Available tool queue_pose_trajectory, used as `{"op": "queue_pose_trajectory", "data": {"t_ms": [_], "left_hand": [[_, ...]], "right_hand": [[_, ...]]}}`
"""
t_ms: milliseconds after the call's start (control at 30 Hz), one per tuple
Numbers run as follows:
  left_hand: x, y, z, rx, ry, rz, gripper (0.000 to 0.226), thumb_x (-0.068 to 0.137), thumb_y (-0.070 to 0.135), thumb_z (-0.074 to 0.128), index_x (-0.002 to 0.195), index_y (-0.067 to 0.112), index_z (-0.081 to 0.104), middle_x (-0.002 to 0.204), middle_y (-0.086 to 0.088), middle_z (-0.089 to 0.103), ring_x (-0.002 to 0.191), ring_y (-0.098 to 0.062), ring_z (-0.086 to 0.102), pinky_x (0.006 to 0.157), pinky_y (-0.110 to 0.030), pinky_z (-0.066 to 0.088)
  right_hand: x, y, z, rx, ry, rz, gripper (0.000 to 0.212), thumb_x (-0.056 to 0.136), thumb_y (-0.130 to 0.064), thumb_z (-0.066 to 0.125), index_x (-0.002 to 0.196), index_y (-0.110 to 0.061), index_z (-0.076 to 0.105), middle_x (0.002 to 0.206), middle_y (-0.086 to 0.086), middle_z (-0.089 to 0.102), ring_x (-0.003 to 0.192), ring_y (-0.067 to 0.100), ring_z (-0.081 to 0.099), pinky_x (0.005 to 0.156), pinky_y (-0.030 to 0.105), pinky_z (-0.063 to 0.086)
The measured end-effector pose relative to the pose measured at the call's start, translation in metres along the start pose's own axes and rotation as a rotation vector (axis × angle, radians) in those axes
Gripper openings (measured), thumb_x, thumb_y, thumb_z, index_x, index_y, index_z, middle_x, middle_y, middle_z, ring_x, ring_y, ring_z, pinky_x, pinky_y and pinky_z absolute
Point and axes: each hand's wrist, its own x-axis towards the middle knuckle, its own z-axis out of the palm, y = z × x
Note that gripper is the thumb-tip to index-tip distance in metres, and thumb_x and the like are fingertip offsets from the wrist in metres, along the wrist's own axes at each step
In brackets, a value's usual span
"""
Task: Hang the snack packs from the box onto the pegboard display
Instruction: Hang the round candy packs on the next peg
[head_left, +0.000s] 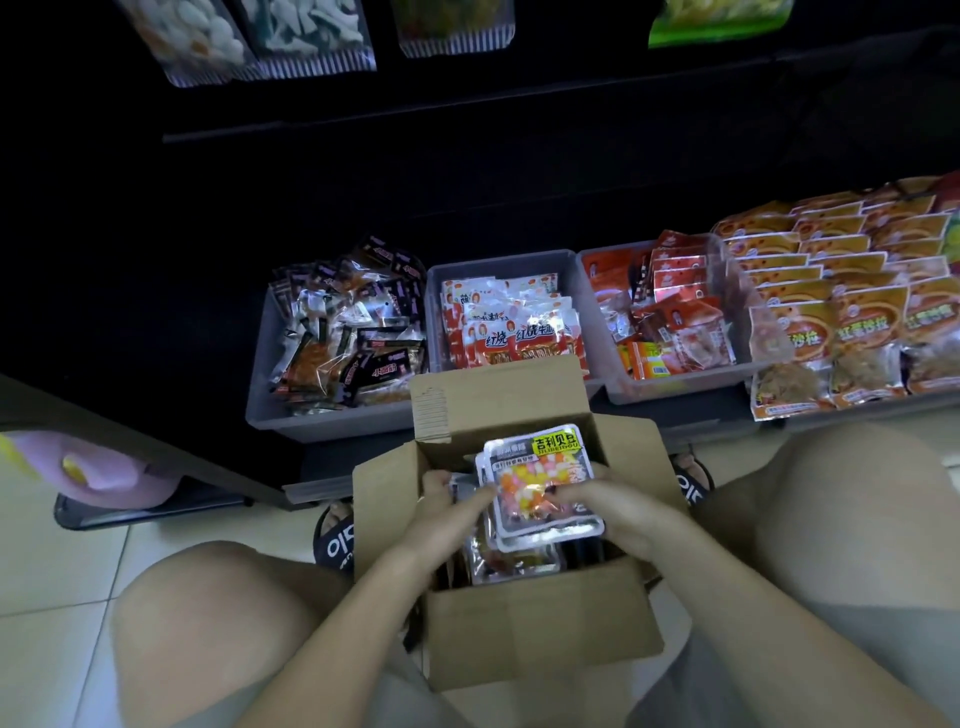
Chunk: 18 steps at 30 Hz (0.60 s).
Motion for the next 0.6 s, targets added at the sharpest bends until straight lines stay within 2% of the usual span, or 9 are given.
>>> {"op": "queue_pose_trajectory", "data": {"t_ms": [67, 100, 200, 267, 367, 433, 500, 600], "left_hand": [[-0.003, 0.003, -0.007, -0.175, -0.108, 0.0, 0.105, 0.071, 0.077, 0.077, 0.149, 0.022, 0.035, 0.144, -0.005, 0.056, 0.129, -0.024, 0.057, 0.112, -0.042, 0.046], [-0.004, 0.004, -0.009, -0.264, -0.172, 0.02, 0.11, 0.061, 0.081, 0.079, 0.146, 0.022, 0.041, 0.144, -0.004, 0.058, 0.13, -0.024, 0.059, 0.113, -0.045, 0.047], [-0.009, 0.012, -0.015, -0.352, -0.188, 0.126, 0.098, 0.058, 0.078, 0.086, 0.136, 0.03, 0.052, 0.141, 0.001, 0.063, 0.128, -0.021, 0.063, 0.105, -0.044, 0.056], [-0.011, 0.017, -0.018, -0.344, -0.167, 0.16, 0.099, 0.058, 0.075, 0.088, 0.14, 0.034, 0.051, 0.139, 0.005, 0.067, 0.125, -0.018, 0.066, 0.103, -0.044, 0.056], [-0.018, 0.024, -0.016, -0.399, -0.232, 0.168, 0.078, 0.074, 0.062, 0.086, 0.142, 0.036, 0.058, 0.131, 0.013, 0.072, 0.121, -0.01, 0.068, 0.103, -0.04, 0.053], [-0.02, 0.024, -0.011, -0.46, -0.24, 0.13, 0.065, 0.078, 0.05, 0.086, 0.136, 0.031, 0.065, 0.127, 0.007, 0.075, 0.118, -0.014, 0.071, 0.104, -0.04, 0.053], [-0.021, 0.02, -0.006, -0.435, -0.187, 0.146, 0.064, 0.074, 0.042, 0.09, 0.132, 0.025, 0.068, 0.124, -0.001, 0.077, 0.113, -0.02, 0.074, 0.099, -0.039, 0.056], [-0.024, 0.018, -0.005, -0.425, -0.075, 0.192, 0.061, 0.072, 0.03, 0.093, 0.127, 0.019, 0.069, 0.119, -0.005, 0.078, 0.107, -0.022, 0.076, 0.099, -0.043, 0.057]], "right_hand": [[-0.013, -0.014, -0.003, 0.075, -0.059, -0.028, 0.018, 0.097, -0.004, 0.064, 0.111, -0.014, 0.068, 0.102, 0.002, 0.075, 0.082, 0.006, 0.071, 0.062, 0.017, 0.052], [-0.017, -0.021, -0.003, 0.104, -0.086, -0.044, 0.021, 0.098, -0.006, 0.064, 0.117, -0.013, 0.068, 0.107, 0.003, 0.076, 0.084, 0.007, 0.073, 0.064, 0.017, 0.054], [-0.028, -0.041, -0.001, 0.149, -0.131, -0.106, 0.029, 0.098, -0.011, 0.068, 0.127, -0.015, 0.067, 0.12, 0.004, 0.076, 0.104, 0.014, 0.074, 0.084, 0.028, 0.056], [-0.035, -0.051, -0.001, 0.138, -0.187, -0.139, 0.031, 0.099, -0.012, 0.067, 0.13, -0.016, 0.066, 0.125, 0.006, 0.074, 0.114, 0.02, 0.071, 0.093, 0.035, 0.054], [-0.039, -0.057, 0.005, 0.101, -0.277, -0.171, 0.034, 0.099, -0.014, 0.066, 0.134, -0.015, 0.065, 0.128, 0.007, 0.073, 0.122, 0.024, 0.067, 0.104, 0.039, 0.051], [-0.04, -0.057, 0.012, 0.035, -0.259, -0.193, 0.033, 0.099, -0.015, 0.067, 0.132, -0.018, 0.066, 0.125, 0.002, 0.074, 0.119, 0.019, 0.068, 0.104, 0.035, 0.05], [-0.039, -0.053, 0.021, -0.047, -0.248, -0.201, 0.031, 0.099, -0.019, 0.068, 0.129, -0.024, 0.065, 0.121, -0.007, 0.075, 0.117, 0.01, 0.067, 0.104, 0.031, 0.046], [-0.031, -0.043, 0.027, -0.052, -0.308, -0.162, 0.045, 0.096, -0.032, 0.072, 0.139, -0.026, 0.06, 0.131, -0.008, 0.071, 0.126, 0.011, 0.062, 0.114, 0.038, 0.041]]}}
